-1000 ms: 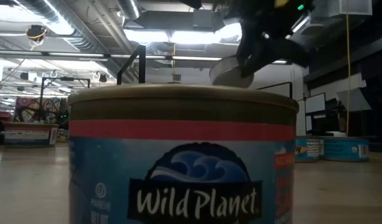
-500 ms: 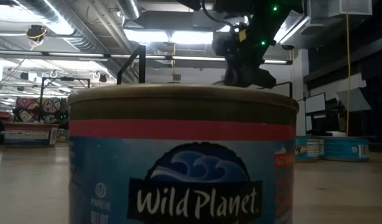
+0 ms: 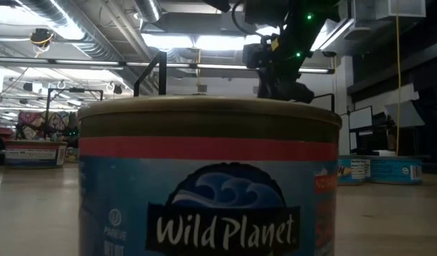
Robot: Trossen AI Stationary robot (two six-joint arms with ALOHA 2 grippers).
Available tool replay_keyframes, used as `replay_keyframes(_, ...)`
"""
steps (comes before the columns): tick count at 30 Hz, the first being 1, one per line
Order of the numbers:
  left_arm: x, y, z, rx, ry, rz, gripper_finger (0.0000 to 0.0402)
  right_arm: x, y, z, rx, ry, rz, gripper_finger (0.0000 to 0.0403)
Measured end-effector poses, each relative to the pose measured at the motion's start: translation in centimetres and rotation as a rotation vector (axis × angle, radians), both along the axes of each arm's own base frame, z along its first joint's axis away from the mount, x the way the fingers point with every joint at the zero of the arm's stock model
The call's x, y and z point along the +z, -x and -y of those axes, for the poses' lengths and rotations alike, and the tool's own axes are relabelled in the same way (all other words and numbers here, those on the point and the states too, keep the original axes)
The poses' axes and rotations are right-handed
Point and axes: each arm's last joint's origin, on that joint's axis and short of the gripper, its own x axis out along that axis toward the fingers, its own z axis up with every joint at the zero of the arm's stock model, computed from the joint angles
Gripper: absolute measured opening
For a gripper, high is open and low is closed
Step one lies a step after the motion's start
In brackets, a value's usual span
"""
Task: Stack canned seafood by type on shelf
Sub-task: Stack the green tuna can on the shelf on top of the other green tuna can
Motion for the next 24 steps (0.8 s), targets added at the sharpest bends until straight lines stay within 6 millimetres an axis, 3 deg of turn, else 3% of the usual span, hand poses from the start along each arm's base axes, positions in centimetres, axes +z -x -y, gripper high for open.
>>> replay_keyframes(24, -0.01, -0.04, 0.01, 0.000, 0.001, 0.002, 0.0131, -0.02, -0.02, 0.49, -0.002, -0.030, 0.008, 0.0175)
